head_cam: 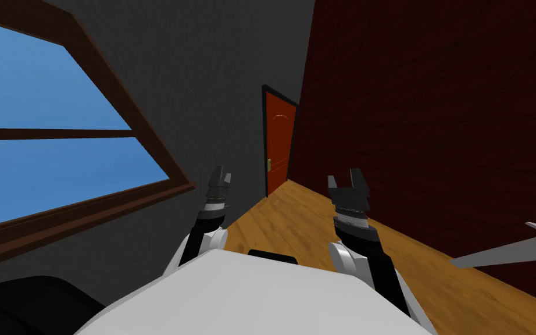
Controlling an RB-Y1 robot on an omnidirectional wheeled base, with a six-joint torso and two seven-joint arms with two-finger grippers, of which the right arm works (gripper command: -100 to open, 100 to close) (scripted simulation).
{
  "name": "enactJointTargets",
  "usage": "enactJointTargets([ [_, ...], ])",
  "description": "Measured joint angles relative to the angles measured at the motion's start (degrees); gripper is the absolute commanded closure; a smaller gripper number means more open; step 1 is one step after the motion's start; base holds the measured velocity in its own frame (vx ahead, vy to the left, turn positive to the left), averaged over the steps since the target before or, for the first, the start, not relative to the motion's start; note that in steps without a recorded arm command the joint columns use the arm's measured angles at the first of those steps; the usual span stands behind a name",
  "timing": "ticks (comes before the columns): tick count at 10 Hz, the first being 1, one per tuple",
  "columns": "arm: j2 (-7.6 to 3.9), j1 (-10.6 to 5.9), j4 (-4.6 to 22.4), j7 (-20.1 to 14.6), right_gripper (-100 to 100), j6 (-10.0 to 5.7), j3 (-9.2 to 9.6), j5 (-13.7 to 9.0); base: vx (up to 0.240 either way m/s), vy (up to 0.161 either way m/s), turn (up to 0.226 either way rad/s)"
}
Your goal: Pull the door open
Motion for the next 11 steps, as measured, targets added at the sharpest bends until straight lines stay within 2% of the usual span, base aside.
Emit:
enactJointTargets([
  [4,-0.7,-1.55,3.1,-1.6,-100,-0.22,-1.0,-2.0,0.126,-0.074,0.298],
  [6,-0.98,-2.54,5.4,-2.5,-100,-0.77,-1.51,-3.2,0.115,-0.098,0.222],
  [9,-1.49,-4.9,9.1,-4.2,-100,-0.88,-2.77,-5.5,0.134,-0.117,0.306],
  [11,-1.72,-6.02,11.2,-5.4,-100,-0.86,-3.46,-7.0,0.093,-0.1,0.219],
])
